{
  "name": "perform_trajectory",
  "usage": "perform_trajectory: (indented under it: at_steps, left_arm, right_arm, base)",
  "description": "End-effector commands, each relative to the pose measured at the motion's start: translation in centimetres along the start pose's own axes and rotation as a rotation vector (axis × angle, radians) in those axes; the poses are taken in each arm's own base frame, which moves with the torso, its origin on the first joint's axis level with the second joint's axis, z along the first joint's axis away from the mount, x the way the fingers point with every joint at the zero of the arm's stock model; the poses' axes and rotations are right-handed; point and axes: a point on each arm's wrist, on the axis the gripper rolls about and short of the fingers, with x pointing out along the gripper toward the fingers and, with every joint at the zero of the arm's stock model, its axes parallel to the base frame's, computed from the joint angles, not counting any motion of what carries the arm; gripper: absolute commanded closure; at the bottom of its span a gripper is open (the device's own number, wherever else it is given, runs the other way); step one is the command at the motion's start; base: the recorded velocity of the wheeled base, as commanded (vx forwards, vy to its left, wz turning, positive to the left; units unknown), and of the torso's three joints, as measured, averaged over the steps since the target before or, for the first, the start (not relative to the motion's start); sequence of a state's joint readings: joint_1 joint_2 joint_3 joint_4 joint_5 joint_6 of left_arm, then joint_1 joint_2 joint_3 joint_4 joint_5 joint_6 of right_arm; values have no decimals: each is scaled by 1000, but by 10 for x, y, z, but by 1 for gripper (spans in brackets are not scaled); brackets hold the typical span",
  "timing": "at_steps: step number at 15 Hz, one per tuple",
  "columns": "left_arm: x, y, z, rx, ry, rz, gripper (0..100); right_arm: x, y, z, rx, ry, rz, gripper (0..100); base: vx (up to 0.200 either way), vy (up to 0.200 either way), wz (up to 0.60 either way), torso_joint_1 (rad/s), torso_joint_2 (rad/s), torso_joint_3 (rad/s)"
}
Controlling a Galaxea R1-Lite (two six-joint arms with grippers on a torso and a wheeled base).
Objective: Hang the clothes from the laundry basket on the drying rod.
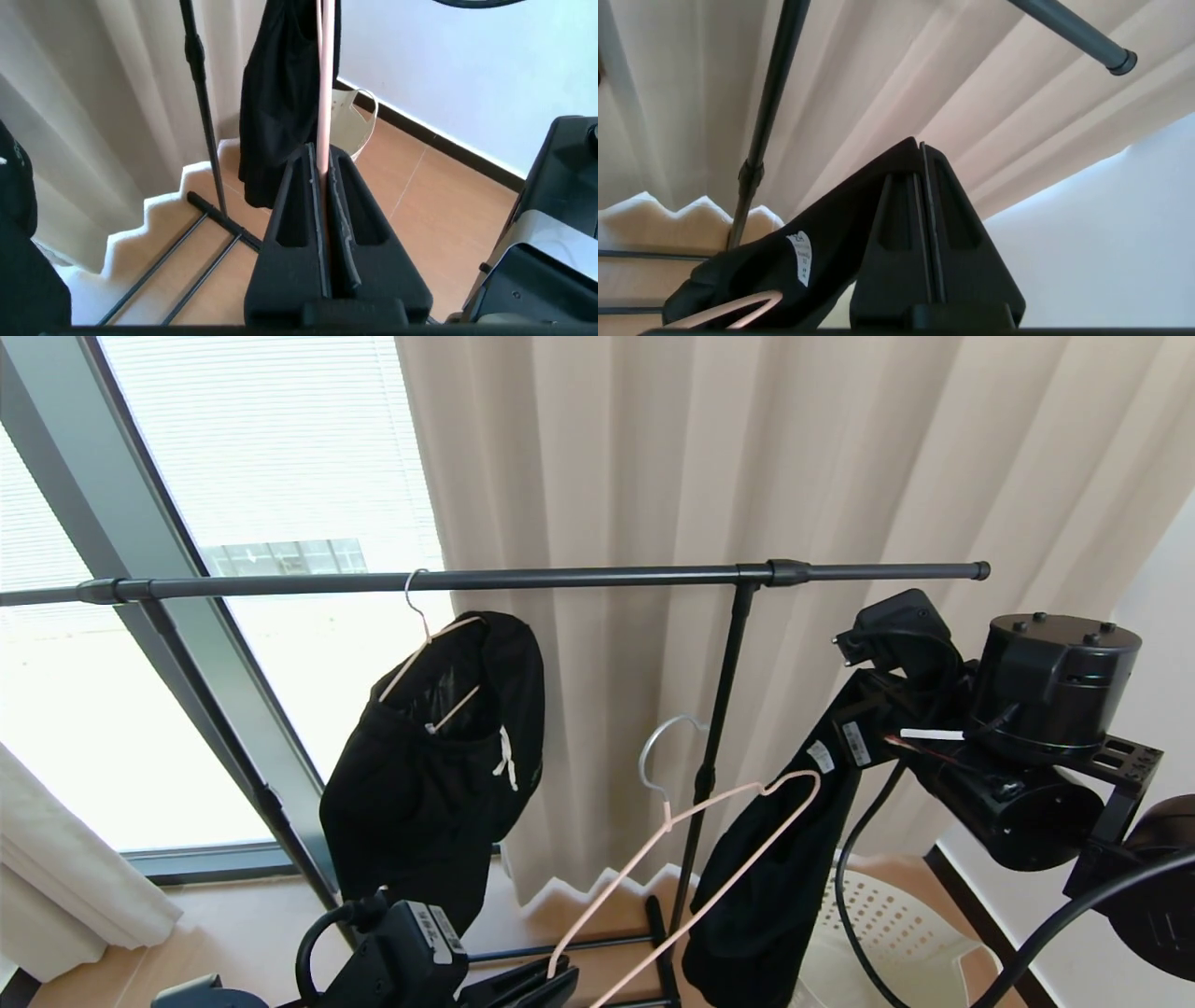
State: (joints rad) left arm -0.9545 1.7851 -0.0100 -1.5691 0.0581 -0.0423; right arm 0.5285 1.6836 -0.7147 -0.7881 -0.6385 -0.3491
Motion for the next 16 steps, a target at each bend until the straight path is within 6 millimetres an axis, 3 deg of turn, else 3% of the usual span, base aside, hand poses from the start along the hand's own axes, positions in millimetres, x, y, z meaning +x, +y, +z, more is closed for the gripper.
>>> perform_trajectory:
  at_steps: [1, 6, 12, 16]
  left_arm:
    - [3, -1, 4, -2, -22, -2, 100]
    - [7, -1, 9, -3, -49, -2, 100]
    - [37, 10, 43, 47, -220, 55, 100]
    - [35, 13, 36, 66, -185, 71, 100]
  right_arm:
    - [-2, 3, 1, -3, -6, 12, 100]
    - [-4, 14, -1, -20, -2, 42, 100]
    - [-10, 5, 8, 27, -56, 10, 100]
    - [-13, 1, 12, 40, -70, 8, 100]
  base:
    - [0, 0, 0, 0, 0, 0]
    - [0, 0, 0, 0, 0, 0]
    - [0, 0, 0, 0, 0, 0]
    - [0, 0, 0, 0, 0, 0]
